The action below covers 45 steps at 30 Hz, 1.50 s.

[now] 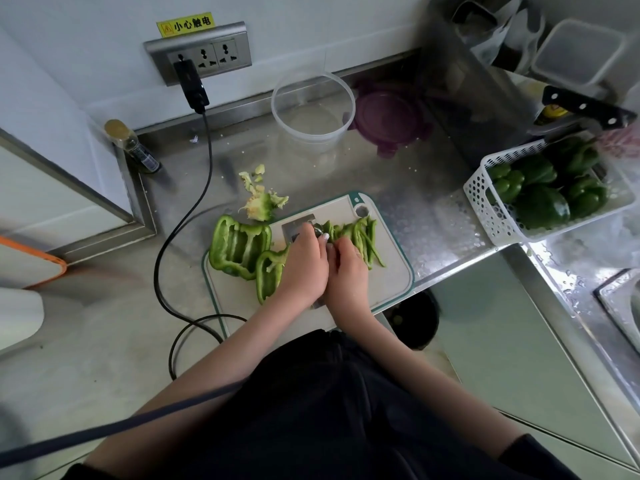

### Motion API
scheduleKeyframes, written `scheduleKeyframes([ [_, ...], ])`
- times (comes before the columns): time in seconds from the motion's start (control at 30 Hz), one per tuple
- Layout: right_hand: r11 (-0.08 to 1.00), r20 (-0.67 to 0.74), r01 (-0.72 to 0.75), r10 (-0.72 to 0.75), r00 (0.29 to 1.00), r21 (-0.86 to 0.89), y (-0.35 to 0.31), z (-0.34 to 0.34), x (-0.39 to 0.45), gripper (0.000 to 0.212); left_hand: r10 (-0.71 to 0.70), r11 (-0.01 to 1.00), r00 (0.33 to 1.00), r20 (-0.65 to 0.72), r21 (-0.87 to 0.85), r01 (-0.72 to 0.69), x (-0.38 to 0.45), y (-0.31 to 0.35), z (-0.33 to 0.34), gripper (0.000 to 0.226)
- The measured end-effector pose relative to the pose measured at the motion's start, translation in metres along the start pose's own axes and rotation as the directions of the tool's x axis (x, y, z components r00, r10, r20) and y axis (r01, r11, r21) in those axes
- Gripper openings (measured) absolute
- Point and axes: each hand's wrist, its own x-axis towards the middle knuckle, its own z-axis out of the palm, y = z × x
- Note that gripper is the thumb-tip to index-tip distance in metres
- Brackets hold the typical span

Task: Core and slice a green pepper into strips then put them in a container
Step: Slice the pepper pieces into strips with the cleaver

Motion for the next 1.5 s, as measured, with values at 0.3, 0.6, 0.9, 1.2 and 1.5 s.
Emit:
scheduleKeyframes([
  [0.3,0.9,0.373,-0.367,0.266,0.889,0.234,0.005,-0.013,0.015,0.042,0.141,0.99,0.969,0.204,-0.003,-0.143,-0.003,-0.01,-0.007,0.019],
  [0.6,0.638,0.322,-0.632,0.545,0.774,0.44,-0.002,-0.012,0.014,0.047,0.248,0.961,0.914,0.322,0.038,-0.274,-0.002,-0.006,-0.004,0.024],
  [0.9,0.933,0.021,-0.336,0.336,0.942,0.13,0.001,-0.003,0.014,0.035,-0.154,0.982,0.977,0.145,-0.084,0.168,-0.002,-0.003,0.006,0.026],
  [1.2,0.944,-0.105,-0.33,0.329,0.939,0.004,0.021,-0.051,0.054,0.034,-0.179,0.972,0.98,0.083,-0.139,0.189,0.014,-0.021,-0.012,0.028],
  [1.5,0.682,0.316,-0.025,0.37,0.874,-0.73,0.049,-0.052,0.007,0.055,0.177,0.979,0.98,0.089,-0.119,-0.166,-0.003,-0.047,-0.016,0.017],
])
